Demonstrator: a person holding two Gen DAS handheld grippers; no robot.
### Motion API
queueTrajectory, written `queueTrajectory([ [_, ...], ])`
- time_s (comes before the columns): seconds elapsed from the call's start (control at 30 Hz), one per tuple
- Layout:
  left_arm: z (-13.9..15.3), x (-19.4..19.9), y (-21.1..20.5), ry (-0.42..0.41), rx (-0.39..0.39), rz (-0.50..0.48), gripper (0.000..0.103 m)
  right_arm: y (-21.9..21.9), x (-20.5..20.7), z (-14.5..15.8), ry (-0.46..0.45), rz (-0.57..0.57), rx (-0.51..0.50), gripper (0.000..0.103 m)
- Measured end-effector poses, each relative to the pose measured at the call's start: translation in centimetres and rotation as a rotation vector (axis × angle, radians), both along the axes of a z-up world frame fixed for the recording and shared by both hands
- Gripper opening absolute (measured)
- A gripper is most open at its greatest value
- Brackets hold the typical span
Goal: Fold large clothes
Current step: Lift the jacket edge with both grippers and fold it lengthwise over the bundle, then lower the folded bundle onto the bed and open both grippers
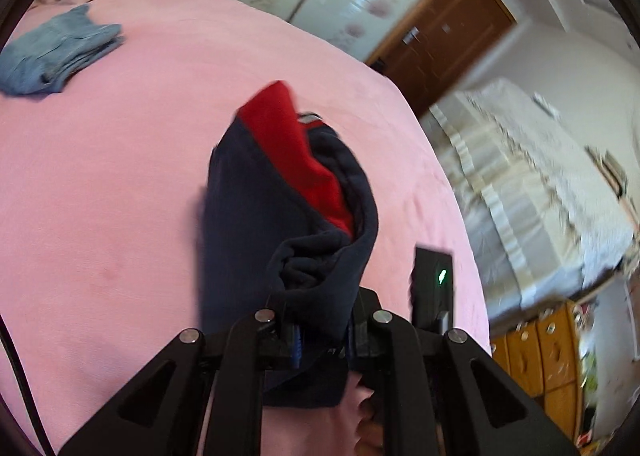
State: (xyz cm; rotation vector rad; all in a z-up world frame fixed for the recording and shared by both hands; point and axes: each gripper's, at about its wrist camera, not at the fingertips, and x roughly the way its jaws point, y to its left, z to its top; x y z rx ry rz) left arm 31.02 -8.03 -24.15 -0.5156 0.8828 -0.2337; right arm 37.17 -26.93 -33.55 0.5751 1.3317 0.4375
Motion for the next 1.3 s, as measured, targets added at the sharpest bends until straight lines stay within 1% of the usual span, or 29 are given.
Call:
queueTrajectory([
  [0.1,-0.7,-0.3,-2.8,0.024,0.030,-0.047,0.013,-4.3,0.2,1.1,-0.035,-0.049,-0.028,0.000],
  [0.17,-1.6,-0.5,-4.6,0.031,0.074,-0.082,0.013,-7.3,0.1,1.8,-0.071,-0.067,-0.019,0.000],
  [0.2,-2.1,-0.6,-5.3,0.040,0.100,-0.102,0.013,-9.1,-0.1,2.3,-0.086,-0.086,-0.046,0.000],
  [0.33,-5.0,-0.5,-8.4,0.096,0.241,-0.191,0.014,-14.5,-0.6,3.0,-0.082,-0.154,-0.111,0.000],
  [0.37,-5.6,-0.7,-8.9,0.108,0.275,-0.205,0.017,-15.6,-0.7,3.1,-0.080,-0.172,-0.115,0.000],
  [0.4,-6.2,-0.8,-9.6,0.119,0.320,-0.224,0.018,-16.6,-0.9,3.3,-0.081,-0.188,-0.114,0.000],
  [0.5,-6.8,-1.3,-11.3,0.127,0.435,-0.279,0.023,-17.8,-1.6,4.0,-0.084,-0.204,-0.087,0.000],
  [0.53,-6.8,-1.6,-11.7,0.120,0.470,-0.297,0.025,-18.0,-1.5,4.0,-0.087,-0.201,-0.080,0.000],
  [0.57,-6.6,-1.9,-11.9,0.117,0.484,-0.309,0.032,-17.8,-1.9,4.1,-0.088,-0.190,-0.071,0.000],
  [0.6,-6.3,-2.2,-12.1,0.121,0.494,-0.321,0.042,-17.5,-2.0,4.2,-0.087,-0.179,-0.063,0.000],
  [0.63,-6.0,-2.1,-12.5,0.128,0.506,-0.328,0.046,-17.1,-2.2,4.1,-0.081,-0.165,-0.053,0.000],
  [0.77,-4.9,-3.6,-11.9,0.145,0.555,-0.329,0.047,-14.9,-1.4,4.6,-0.061,-0.114,-0.017,0.000],
  [0.83,-4.2,-4.4,-11.0,0.158,0.560,-0.319,0.054,-13.0,-1.5,4.9,-0.050,-0.085,0.007,0.000],
  [0.9,-3.6,-4.8,-10.2,0.172,0.566,-0.306,0.059,-12.1,-1.6,5.1,-0.041,-0.061,0.021,0.000],
  [0.93,-3.4,-5.1,-9.7,0.180,0.571,-0.301,0.062,-11.8,-1.6,5.2,-0.038,-0.058,0.023,0.003],
  [1.0,-3.1,-6.2,-8.8,0.191,0.599,-0.289,0.064,-11.1,-1.6,5.2,-0.013,-0.055,0.039,0.004],
  [1.07,-3.5,-6.8,-7.9,0.216,0.627,-0.280,0.064,-10.7,-1.5,5.0,0.015,-0.056,0.047,0.004],
  [1.1,-4.0,-6.7,-7.7,0.241,0.637,-0.274,0.064,-10.5,-1.5,4.8,0.027,-0.053,0.052,0.007],
  [1.13,-4.4,-6.6,-7.6,0.261,0.638,-0.267,0.064,-10.3,-1.5,4.6,0.039,-0.046,0.055,0.016],
  [1.17,-4.9,-6.7,-7.2,0.292,0.634,-0.253,0.064,-10.1,-1.5,4.5,0.050,-0.039,0.053,0.021],
  [1.2,-5.2,-6.8,-6.9,0.310,0.622,-0.237,0.064,-9.8,-1.5,4.4,0.063,-0.031,0.048,0.031],
  [1.23,-5.5,-6.9,-6.4,0.324,0.604,-0.216,0.064,-9.6,-1.5,4.3,0.072,-0.024,0.050,0.037],
  [1.3,-5.7,-6.9,-6.1,0.321,0.596,-0.187,0.064,-9.3,-1.7,4.2,0.093,-0.018,0.063,0.038],
])
